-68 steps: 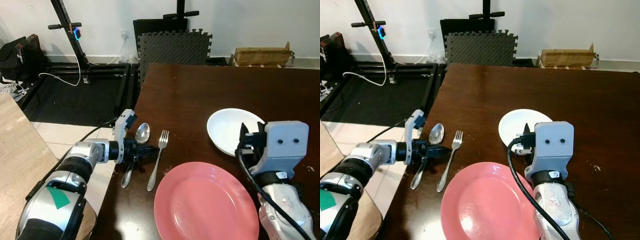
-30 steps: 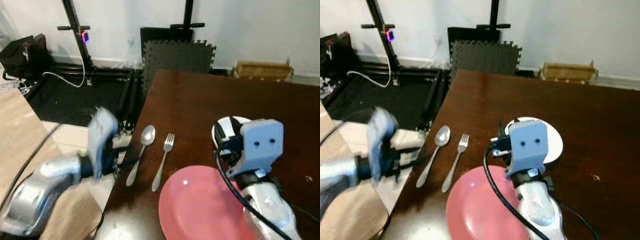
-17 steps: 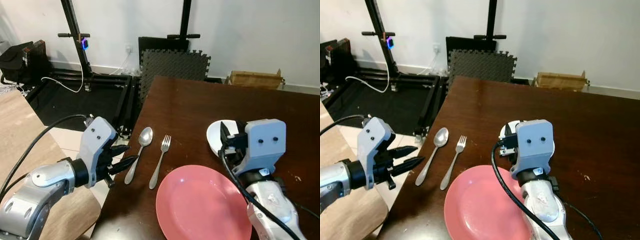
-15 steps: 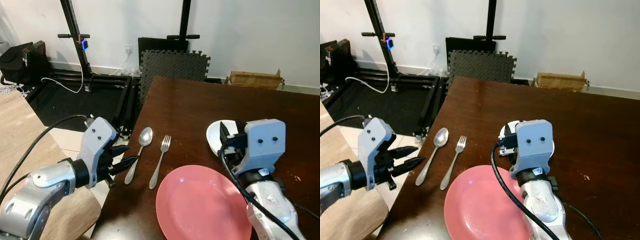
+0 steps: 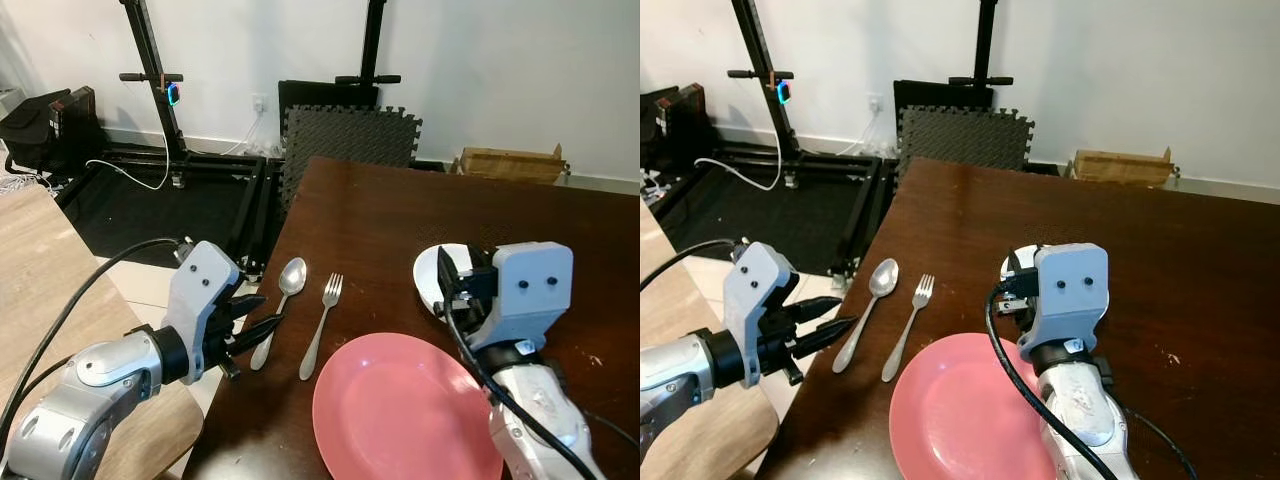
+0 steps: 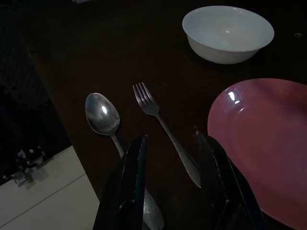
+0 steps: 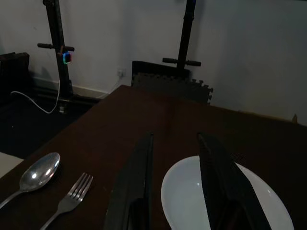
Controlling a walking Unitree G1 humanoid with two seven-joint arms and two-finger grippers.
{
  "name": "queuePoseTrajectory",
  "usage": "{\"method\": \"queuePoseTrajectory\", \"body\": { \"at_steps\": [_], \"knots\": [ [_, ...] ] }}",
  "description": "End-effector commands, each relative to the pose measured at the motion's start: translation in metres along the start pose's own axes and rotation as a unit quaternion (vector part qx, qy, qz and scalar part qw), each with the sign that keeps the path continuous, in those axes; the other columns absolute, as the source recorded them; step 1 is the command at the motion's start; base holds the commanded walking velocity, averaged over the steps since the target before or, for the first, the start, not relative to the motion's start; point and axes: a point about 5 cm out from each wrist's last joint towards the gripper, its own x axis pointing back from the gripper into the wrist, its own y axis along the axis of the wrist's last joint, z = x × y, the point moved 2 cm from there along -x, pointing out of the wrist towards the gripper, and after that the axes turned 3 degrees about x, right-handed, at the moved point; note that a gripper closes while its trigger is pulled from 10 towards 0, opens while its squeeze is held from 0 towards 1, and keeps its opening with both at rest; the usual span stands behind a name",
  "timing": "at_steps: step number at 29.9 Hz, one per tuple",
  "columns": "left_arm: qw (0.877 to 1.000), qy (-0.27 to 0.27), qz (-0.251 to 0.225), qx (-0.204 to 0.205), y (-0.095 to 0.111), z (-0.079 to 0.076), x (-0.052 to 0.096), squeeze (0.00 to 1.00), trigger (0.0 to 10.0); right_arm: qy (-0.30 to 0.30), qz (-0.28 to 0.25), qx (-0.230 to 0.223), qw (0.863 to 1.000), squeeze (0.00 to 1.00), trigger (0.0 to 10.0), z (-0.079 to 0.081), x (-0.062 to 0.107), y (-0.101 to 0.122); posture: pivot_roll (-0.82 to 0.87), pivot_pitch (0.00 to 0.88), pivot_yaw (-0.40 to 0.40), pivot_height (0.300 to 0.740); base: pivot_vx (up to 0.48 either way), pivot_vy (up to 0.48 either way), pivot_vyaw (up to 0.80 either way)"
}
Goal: Setting the table
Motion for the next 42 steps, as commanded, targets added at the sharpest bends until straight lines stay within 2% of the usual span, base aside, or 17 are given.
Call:
{"method": "queuePoseTrajectory", "body": {
  "at_steps": [1, 11, 19, 29, 32, 42],
  "knots": [
    [1.0, -0.003, 0.0, 0.001, -0.0017, -0.0029, 0.0005, 0.0, 10.0, -0.003, 0.004, -0.007, 1.0, 0.0, 10.0, -0.0008, 0.0015, -0.003, 0.01, 0.114, 0.064, 0.74, 0.0, 0.0, 0.0],
    [1.0, 0.008, 0.001, 0.004, -0.0038, -0.0013, -0.0009, 0.0, 10.0, -0.002, 0.006, -0.01, 1.0, 0.0, 10.0, -0.0003, 0.0012, -0.0042, 0.01, 0.119, 0.065, 0.74, 0.0, 0.0, 0.0],
    [1.0, 0.013, 0.003, 0.004, -0.005, -0.0007, -0.0004, 0.0, 10.0, 0.001, 0.013, -0.021, 1.0, 0.0, 10.0, 0.0021, 0.0021, -0.0074, 0.01, 0.121, 0.067, 0.74, -0.444, 0.0, 0.0],
    [1.0, 0.02, 0.004, 0.006, -0.006, 0.0022, -0.0012, 0.0, 10.0, -0.005, 0.026, -0.003, 1.0, 0.0, 10.0, -0.0004, 0.0017, -0.0125, 0.01, 0.122, 0.067, 0.74, -0.456, 0.0, 0.11],
    [0.999, 0.036, 0.007, 0.008, -0.0068, 0.0062, -0.0036, 0.0, 10.0, -0.006, 0.028, -0.009, 1.0, 0.0, 10.0, -0.0006, 0.0016, -0.0127, 0.01, 0.122, 0.067, 0.74, 0.0, 0.104, 0.19],
    [0.999, 0.031, 0.008, 0.002, -0.0069, 0.0048, -0.0067, 0.0, 10.0, -0.009, 0.026, -0.012, 1.0, 0.0, 10.0, -0.0012, 0.0017, -0.0123, 0.01, 0.123, 0.068, 0.74, 0.0, 0.0, 0.0]
  ]
}}
